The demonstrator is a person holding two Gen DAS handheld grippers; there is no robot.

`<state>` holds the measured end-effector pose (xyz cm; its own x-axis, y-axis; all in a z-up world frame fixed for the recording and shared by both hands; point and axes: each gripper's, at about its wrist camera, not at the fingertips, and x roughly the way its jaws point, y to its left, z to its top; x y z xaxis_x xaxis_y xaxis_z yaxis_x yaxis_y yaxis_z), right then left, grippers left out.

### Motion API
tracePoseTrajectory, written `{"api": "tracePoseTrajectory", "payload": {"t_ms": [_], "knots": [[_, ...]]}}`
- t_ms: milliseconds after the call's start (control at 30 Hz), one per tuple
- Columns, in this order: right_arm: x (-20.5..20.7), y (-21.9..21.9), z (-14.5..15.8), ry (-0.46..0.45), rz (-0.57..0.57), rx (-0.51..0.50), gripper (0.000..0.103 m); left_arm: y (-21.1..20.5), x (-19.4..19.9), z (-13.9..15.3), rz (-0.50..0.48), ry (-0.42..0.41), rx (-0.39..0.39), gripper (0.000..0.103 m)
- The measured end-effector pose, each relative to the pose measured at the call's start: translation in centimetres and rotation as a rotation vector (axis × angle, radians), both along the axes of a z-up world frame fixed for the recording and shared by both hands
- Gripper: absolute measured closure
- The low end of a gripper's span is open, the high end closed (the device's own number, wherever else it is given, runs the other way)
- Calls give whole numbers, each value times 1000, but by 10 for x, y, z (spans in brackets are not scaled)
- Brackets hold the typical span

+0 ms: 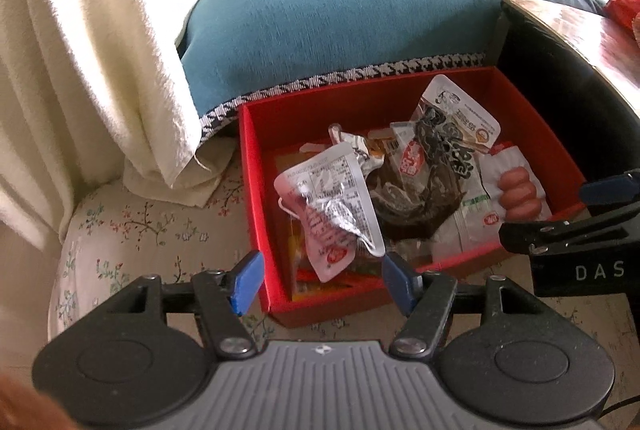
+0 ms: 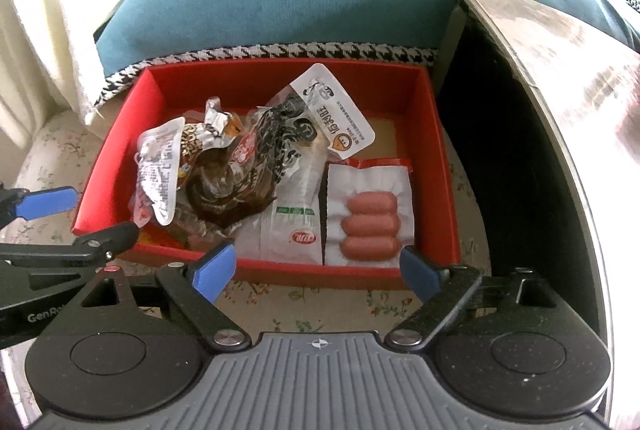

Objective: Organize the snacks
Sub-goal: 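Withdraw both open tools up and away from the red box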

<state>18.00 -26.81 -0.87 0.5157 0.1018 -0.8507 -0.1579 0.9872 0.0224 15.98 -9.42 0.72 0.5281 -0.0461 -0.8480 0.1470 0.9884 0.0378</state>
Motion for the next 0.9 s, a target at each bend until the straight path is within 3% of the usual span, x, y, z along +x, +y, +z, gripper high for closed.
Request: {"api": "tracePoseTrajectory", "payload": {"t_ms": [900], "knots": [[-79,6,5,-44,-26,35,6,4,-69,20,-34,-64,3,44]]}}
